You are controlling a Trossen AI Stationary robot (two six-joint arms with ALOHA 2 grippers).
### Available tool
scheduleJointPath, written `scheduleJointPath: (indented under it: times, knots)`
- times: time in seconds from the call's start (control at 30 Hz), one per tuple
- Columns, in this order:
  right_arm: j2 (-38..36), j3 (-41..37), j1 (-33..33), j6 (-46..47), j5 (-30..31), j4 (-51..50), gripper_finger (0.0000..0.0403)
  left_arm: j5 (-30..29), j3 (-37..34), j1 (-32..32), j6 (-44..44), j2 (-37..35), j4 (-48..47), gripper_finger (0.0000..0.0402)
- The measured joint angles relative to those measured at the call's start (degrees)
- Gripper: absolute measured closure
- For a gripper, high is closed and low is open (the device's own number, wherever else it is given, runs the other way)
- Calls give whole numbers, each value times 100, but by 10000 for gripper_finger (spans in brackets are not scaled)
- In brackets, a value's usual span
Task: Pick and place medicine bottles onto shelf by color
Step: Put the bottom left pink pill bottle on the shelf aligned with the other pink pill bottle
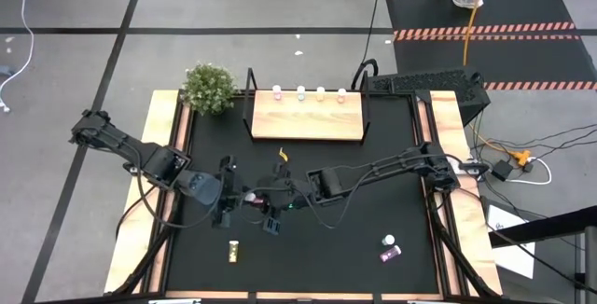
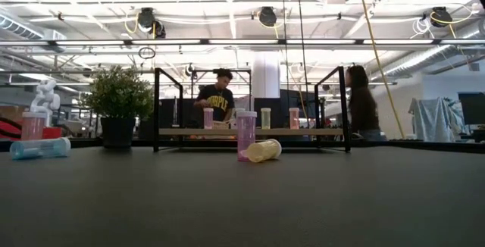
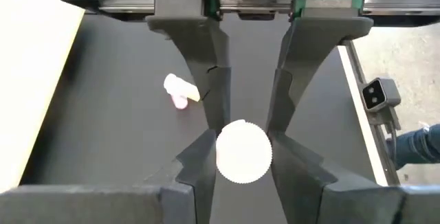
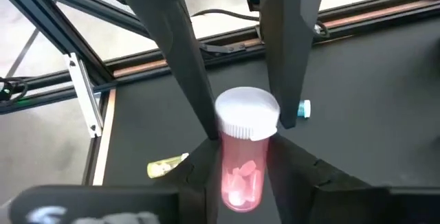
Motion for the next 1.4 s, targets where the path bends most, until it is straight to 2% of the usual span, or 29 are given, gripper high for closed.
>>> scheduleJointPath:
  times: [0.27, 0.5, 0.63, 0.77, 0.9, 1.0, 1.07, 1.13, 1.27, 1.4]
  knots:
    - [-55, 5, -16, -44, 115, -135, 313, -37, 129, 307, -9, -93, -105, 263]
    - [-348, -53, -78, -704, 314, -613, 312, -905, 334, 575, 12, -524, 81, 211]
    - [-846, -532, -316, -1026, 329, -445, 312, -1057, 342, 770, 126, -852, 518, 175]
    - [-1683, -1818, -505, -1319, 315, 730, 312, -1063, 350, 928, 403, -980, 1097, 152]
    - [-2696, -3414, -626, -1589, 335, 3061, 312, -1437, 340, 1054, 835, -925, 1921, 147]
    - [-3229, -4457, -667, -1666, 342, 4408, 312, -1505, 334, 1221, 1319, -681, 2705, 147]
    - [-3543, -4950, -661, -1691, 497, 4811, 312, -1259, 334, 1406, 1872, -443, 3190, 147]
    - [-3830, -5276, -649, -1726, 804, 4925, 312, -603, 330, 1725, 2294, -167, 3518, 147]
    - [-4153, -5744, -591, -1856, 1500, 4791, 312, 656, 317, 2313, 2442, 442, 4280, 147]
    - [-4337, -6024, -391, -2019, 2195, 4809, 312, 1368, 319, 2663, 2407, 933, 5130, 146]
